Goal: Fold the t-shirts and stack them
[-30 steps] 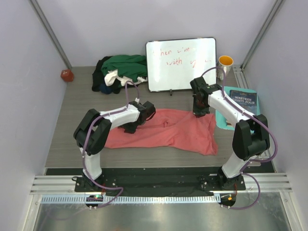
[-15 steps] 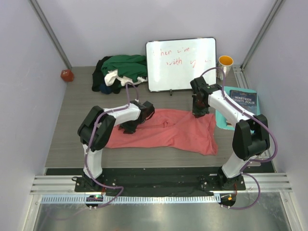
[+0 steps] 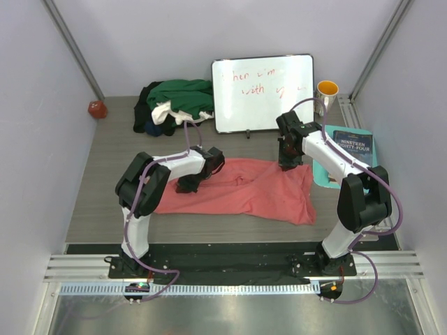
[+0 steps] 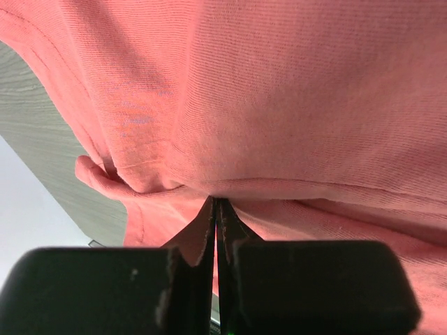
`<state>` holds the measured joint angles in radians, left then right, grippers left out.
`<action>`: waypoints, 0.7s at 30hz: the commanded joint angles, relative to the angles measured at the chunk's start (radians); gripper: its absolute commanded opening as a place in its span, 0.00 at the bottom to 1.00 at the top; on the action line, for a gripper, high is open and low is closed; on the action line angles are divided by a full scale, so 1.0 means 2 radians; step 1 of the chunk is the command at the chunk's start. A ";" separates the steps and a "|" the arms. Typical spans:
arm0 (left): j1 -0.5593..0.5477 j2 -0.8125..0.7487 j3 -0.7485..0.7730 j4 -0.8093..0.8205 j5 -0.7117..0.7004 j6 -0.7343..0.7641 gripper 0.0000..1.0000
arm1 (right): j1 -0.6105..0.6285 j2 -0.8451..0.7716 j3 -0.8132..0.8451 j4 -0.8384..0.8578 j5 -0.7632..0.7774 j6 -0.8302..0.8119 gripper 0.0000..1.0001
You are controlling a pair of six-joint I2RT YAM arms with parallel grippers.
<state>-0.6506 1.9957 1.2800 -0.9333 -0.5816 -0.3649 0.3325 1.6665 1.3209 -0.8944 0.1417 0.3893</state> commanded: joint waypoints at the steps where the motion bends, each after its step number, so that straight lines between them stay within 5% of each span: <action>1: 0.009 0.007 0.000 0.018 0.015 -0.005 0.00 | -0.004 -0.021 -0.004 0.012 -0.007 -0.011 0.01; 5: 0.009 -0.011 -0.006 0.019 -0.007 -0.012 0.00 | -0.005 -0.021 -0.007 0.012 -0.008 -0.013 0.01; 9: 0.008 -0.033 -0.010 0.017 -0.036 -0.018 0.34 | -0.006 -0.022 -0.009 0.012 -0.009 -0.014 0.01; 11: 0.008 -0.042 -0.010 0.019 -0.041 -0.018 0.43 | -0.006 -0.022 -0.010 0.013 -0.011 -0.014 0.01; 21: 0.022 0.002 0.017 0.009 0.001 0.001 0.47 | -0.008 -0.017 -0.012 0.016 -0.025 -0.017 0.01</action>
<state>-0.6315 1.9594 1.2739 -0.9272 -0.6315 -0.3798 0.3214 1.6665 1.2949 -0.8825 0.1135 0.3687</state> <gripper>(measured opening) 0.466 0.022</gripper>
